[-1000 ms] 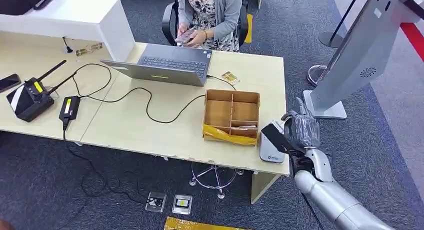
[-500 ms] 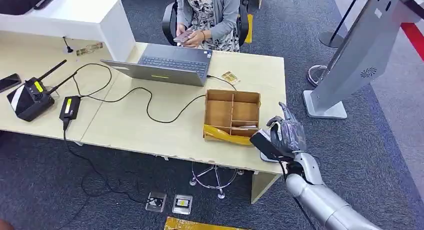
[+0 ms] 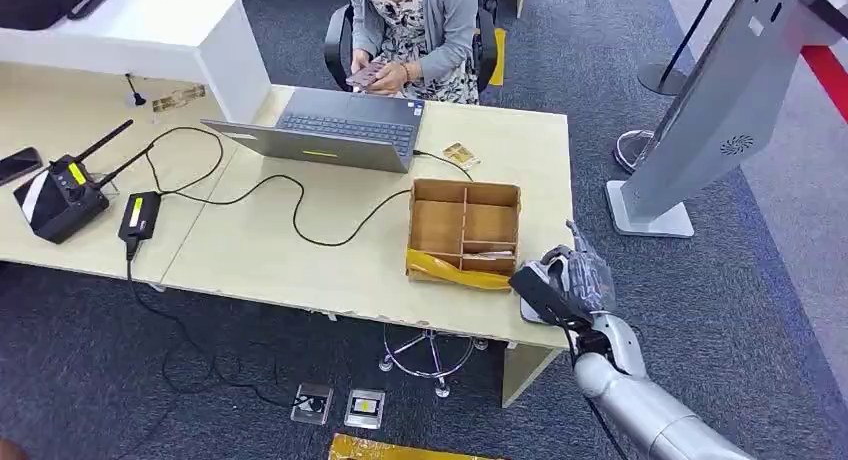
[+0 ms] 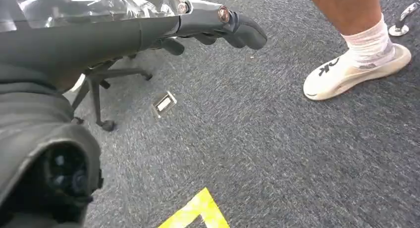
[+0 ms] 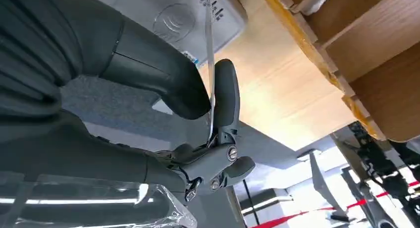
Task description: Pass the card to the sensor for recognition and then transmit it.
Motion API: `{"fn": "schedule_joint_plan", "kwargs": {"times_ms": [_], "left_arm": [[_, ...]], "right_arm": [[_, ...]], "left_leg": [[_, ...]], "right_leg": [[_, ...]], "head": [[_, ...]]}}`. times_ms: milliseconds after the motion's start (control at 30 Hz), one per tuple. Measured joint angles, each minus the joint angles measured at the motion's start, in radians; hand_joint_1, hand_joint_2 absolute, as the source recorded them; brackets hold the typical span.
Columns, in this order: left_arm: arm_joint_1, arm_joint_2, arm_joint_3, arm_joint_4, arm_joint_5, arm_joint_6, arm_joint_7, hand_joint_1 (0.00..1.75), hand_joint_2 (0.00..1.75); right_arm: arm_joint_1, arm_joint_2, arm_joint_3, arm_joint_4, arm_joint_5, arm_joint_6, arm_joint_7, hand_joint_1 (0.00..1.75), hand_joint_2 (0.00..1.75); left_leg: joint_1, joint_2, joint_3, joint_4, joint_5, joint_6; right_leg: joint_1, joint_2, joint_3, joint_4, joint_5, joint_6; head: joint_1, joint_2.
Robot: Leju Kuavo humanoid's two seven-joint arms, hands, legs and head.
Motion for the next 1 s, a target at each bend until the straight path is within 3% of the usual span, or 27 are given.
{"fn": "schedule_joint_plan", "kwargs": {"times_ms": [533, 833, 1000], "left_arm": [[0.0, 0.001, 0.0, 0.0, 0.032, 0.003, -0.021, 0.0, 0.0], [0.0, 0.003, -0.001, 0.0, -0.01, 0.011, 0.006, 0.0, 0.0], [-0.001, 0.008, -0.001, 0.0, -0.025, 0.008, 0.007, 0.0, 0.0]], "right_arm": [[-0.001, -0.01, -0.017, 0.068, -0.114, 0.015, -0.05, 1.75, 1.75], [0.014, -0.004, -0.018, 0.11, -0.199, 0.011, -0.123, 1.75, 1.75], [0.007, 0.0, -0.027, 0.114, -0.245, 0.054, -0.167, 1.75, 1.75]], "left_leg": [[0.0, 0.0, 0.001, 0.0, 0.0, 0.0], [0.0, 0.0, 0.001, 0.0, 0.0, 0.0], [0.0, 0.0, 0.001, 0.0, 0.0, 0.0]], "right_leg": [[0.0, 0.0, 0.0, 0.0, 0.0, 0.0], [0.0, 0.0, 0.001, 0.0, 0.0, 0.0], [0.0, 0.0, 0.001, 0.0, 0.0, 0.0]], "head": [[0.0, 0.0], [0.0, 0.0], [0.0, 0.0]]}}
